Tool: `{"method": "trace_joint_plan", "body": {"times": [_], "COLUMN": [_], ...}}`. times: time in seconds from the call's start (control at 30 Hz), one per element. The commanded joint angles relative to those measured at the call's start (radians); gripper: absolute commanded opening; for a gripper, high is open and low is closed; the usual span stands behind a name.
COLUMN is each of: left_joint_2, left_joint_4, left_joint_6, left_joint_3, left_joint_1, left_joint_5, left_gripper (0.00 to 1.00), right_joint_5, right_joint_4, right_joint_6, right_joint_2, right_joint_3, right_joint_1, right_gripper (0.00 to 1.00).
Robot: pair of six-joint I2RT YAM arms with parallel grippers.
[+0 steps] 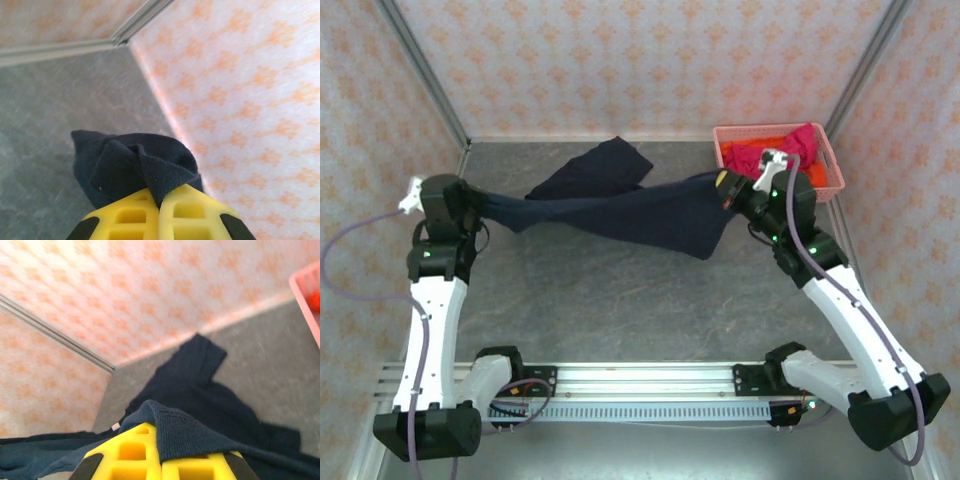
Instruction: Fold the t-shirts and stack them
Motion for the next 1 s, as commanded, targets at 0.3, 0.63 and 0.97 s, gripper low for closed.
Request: {"method": "trace_joint_plan", "body": {"times": [0.3,0.63,0.97], "left_joint_2": [0.141,0.475,0.851], "left_joint_4": [-0.182,-0.176,-0.292], "left_joint_6": [0.168,0.117,0.082], "left_joint_3": [0.62,0.946,1.558], "left_joint_1": [0.008,0.008,0.035], "left_joint_5": [-0.07,-0.018,0.02], "left_gripper": [0.0,0.0,0.0], "right_joint_5": [0.129,0.153,0.012], "right_joint_4": [-0.207,-0.266,-0.375], "right_joint_6": [-0.221,-0.271,-0.161], "right_joint_2": [0.151,0.507,0.934], "right_joint_3": [0.586,0.986,1.653], "right_joint_1": [-0.007,-0.03,-0.122], "right_gripper": [0.0,0.0,0.0]}}
